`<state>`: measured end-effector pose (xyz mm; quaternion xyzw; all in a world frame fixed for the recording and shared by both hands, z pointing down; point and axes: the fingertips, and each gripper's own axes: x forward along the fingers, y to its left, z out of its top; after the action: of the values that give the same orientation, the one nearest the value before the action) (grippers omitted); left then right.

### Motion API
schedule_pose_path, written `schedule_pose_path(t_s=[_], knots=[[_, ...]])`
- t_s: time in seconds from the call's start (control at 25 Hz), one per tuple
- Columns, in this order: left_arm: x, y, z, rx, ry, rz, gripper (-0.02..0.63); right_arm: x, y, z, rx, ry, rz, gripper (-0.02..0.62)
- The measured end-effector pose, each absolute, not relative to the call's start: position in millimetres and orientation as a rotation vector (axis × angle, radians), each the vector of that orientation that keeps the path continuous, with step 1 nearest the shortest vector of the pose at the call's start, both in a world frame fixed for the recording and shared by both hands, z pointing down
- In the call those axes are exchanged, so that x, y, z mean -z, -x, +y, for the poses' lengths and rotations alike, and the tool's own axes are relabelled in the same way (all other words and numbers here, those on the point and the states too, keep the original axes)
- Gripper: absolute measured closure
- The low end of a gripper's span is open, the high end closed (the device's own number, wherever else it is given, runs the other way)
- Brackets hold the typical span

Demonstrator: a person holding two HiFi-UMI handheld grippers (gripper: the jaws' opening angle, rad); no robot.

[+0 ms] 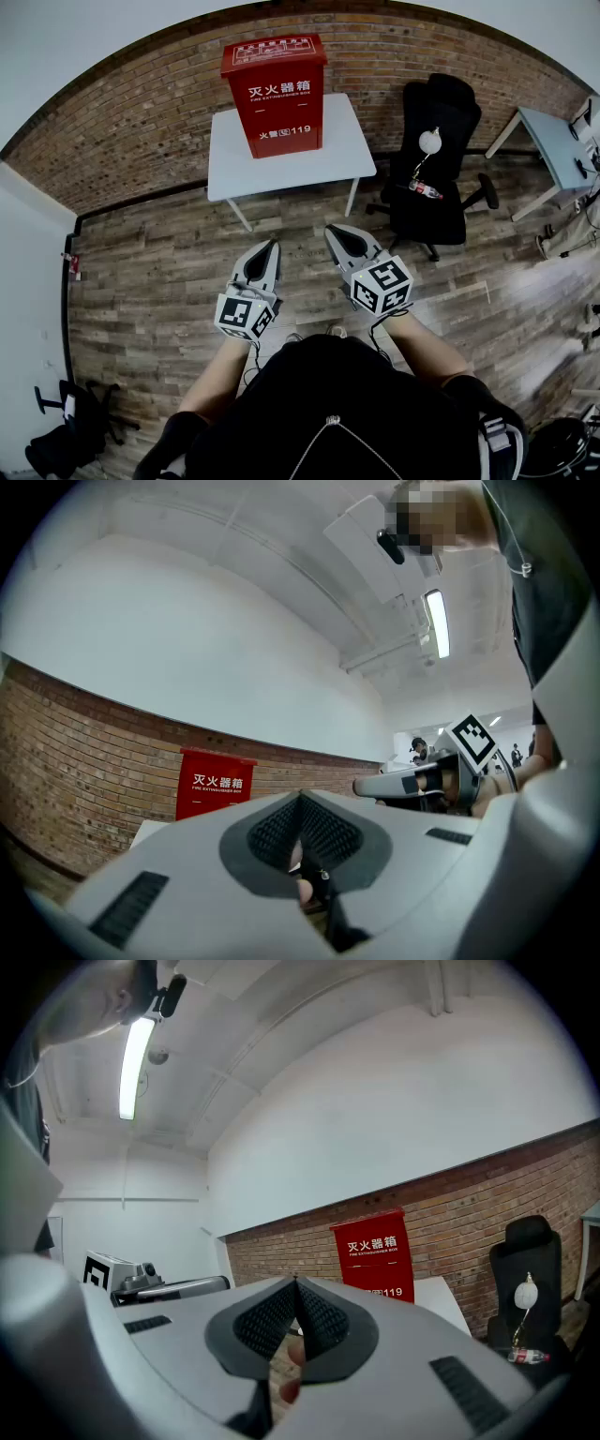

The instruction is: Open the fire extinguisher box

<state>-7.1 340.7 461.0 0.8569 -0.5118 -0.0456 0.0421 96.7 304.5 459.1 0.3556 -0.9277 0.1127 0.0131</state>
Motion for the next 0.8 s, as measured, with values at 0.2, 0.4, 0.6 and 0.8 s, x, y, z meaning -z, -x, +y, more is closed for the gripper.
schedule_pose_path(t_s=[0.2, 0.4, 0.6, 0.8], knots=[[-460, 6, 332, 0.149, -2.605, -1.574, 0.557, -459, -98, 297, -0.366, -1.086, -2.897, 0.577], [-460, 1, 322, 0.151, -2.593, -1.594, 0.557, -466, -108, 280, -0.463, -1.1, -2.88, 0.577], [-466, -5, 316, 0.136, -2.561, -1.621, 0.557, -473, -116, 267, -0.495, -1.068, -2.876, 0.575], [-478, -9, 313, 0.119, -2.503, -1.673, 0.557, -492, -123, 258, -0.544, -1.013, -2.844, 0.575]])
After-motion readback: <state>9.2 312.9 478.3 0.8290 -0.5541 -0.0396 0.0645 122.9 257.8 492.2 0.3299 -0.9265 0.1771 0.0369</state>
